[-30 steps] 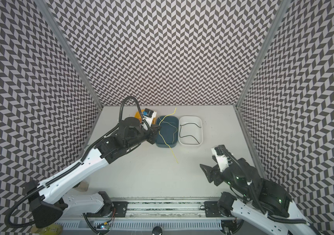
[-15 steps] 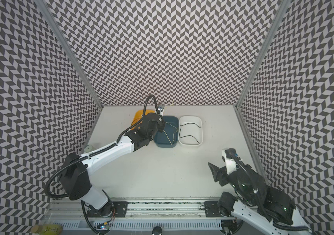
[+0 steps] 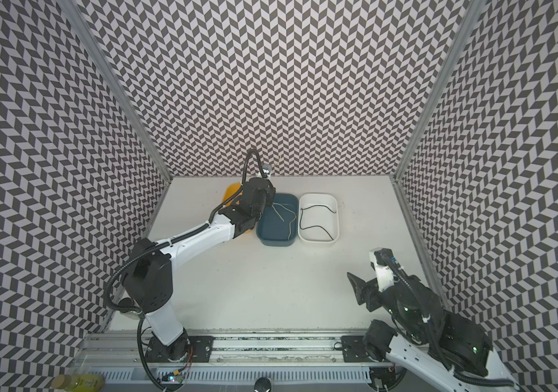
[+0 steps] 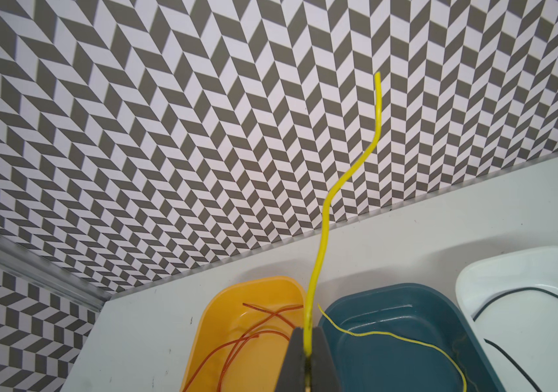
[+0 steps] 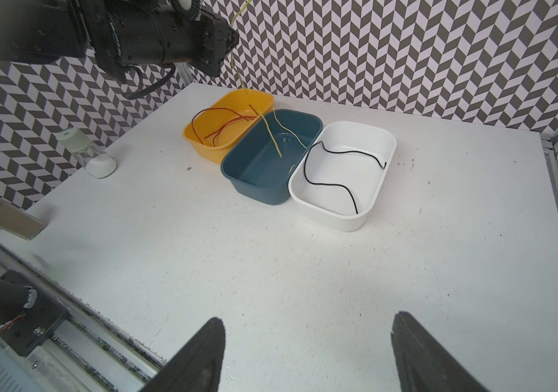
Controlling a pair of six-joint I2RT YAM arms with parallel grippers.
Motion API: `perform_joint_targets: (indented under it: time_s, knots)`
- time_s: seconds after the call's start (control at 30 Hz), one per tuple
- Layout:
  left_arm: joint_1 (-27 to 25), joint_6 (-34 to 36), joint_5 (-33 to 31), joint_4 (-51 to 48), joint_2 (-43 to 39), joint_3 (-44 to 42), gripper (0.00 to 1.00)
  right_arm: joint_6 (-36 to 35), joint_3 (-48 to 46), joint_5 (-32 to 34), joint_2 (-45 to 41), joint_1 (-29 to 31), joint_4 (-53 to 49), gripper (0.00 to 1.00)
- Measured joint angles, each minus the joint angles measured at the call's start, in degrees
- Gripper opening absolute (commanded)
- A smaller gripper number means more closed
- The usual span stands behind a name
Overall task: Untangle the cables
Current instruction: 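Carry the yellow wire with the left gripper over the teal tray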
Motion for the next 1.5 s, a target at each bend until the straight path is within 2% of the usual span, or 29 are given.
perform_joint_targets:
  time_s: [0.2, 0.57, 1.03, 1.5]
  knots:
    - [-0.6, -1.8, -0.9, -0.1, 3.9, -2.2, 0.00, -0.9, -0.7, -2.6, 0.0, -2.7, 0.5, 0.77]
    - [-0.8, -6.6, -0.6, -0.6, 5.6, -5.7, 0.00, -2.2, -0.8, -5.9, 0.0, -5.9, 1.4, 0.76]
    - [-2.6, -11.0, 0.4, -2.1, 9.6, -6.5, 0.00, -2.6, -1.0, -7.6, 0.1, -7.5, 2.4, 0.76]
    - [-2.0, -11.2, 1.7, -2.5, 12.0, -7.2, 0.00, -2.8, -1.4, -8.0, 0.1, -7.9, 2.8, 0.76]
